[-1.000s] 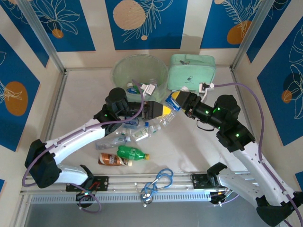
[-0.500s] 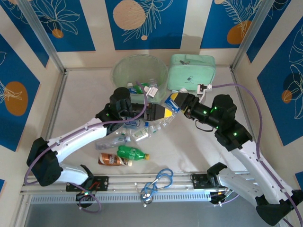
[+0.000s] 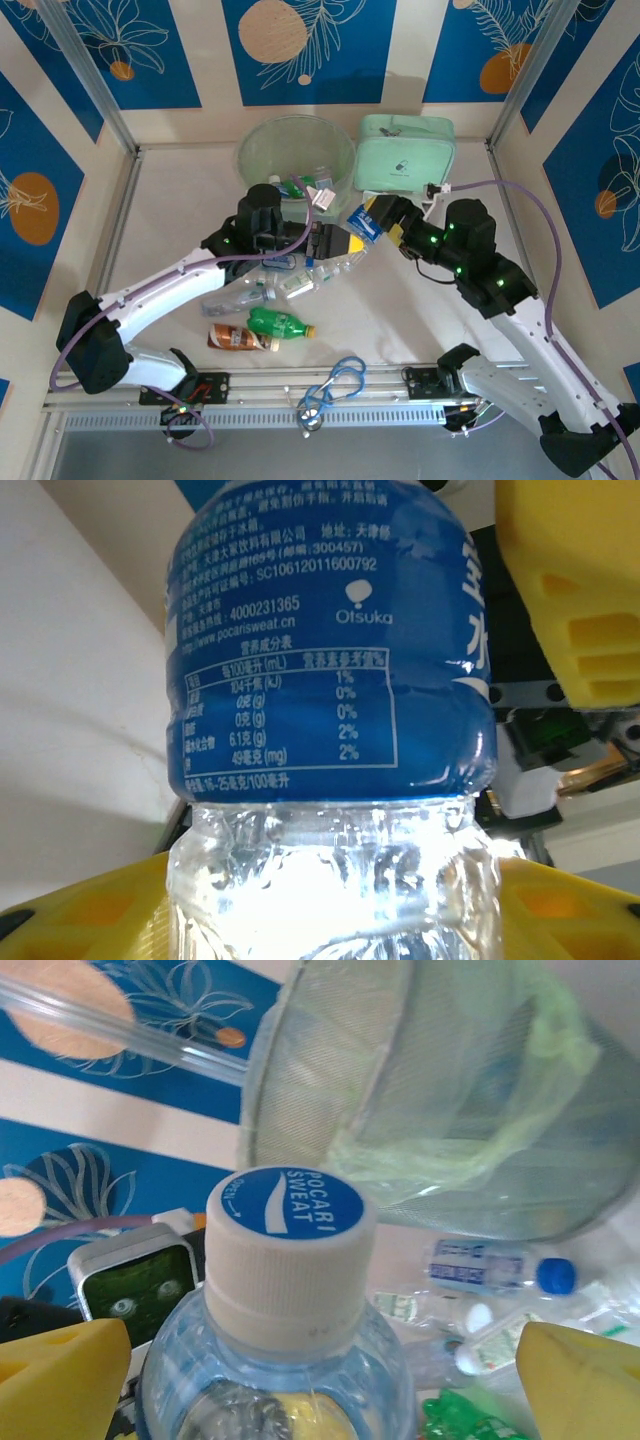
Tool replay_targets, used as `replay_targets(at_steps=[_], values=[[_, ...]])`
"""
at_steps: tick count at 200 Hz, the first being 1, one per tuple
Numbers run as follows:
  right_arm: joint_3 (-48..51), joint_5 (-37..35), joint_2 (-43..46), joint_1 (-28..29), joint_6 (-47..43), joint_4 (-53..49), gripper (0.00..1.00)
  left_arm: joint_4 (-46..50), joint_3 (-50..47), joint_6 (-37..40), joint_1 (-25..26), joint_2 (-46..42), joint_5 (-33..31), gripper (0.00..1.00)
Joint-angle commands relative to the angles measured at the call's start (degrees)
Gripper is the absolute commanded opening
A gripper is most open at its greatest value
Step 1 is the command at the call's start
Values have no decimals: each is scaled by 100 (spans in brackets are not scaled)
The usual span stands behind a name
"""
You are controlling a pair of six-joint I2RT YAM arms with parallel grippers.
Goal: Put the plastic bottles in the bin
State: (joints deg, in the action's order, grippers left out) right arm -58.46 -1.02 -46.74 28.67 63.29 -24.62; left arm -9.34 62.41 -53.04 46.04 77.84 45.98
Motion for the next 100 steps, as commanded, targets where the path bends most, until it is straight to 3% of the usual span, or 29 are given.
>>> replay_targets(at_steps=[1,26,59,100], values=[[-501,-681,51,-185,-227,-1057,99,921,467,732,7,-143,-377,57],[-779,-996,93,-591,-260,-1953,99,2912,1418,1875,-65,-239,-1594,57],[-615,-742,220,-896,-215,-2100,99,4935,3113,2836,-265,126,-3628,57],[-69,-294,234,-889,19,-1897,100,5227,4211,2999,-928,769,-3993,56]])
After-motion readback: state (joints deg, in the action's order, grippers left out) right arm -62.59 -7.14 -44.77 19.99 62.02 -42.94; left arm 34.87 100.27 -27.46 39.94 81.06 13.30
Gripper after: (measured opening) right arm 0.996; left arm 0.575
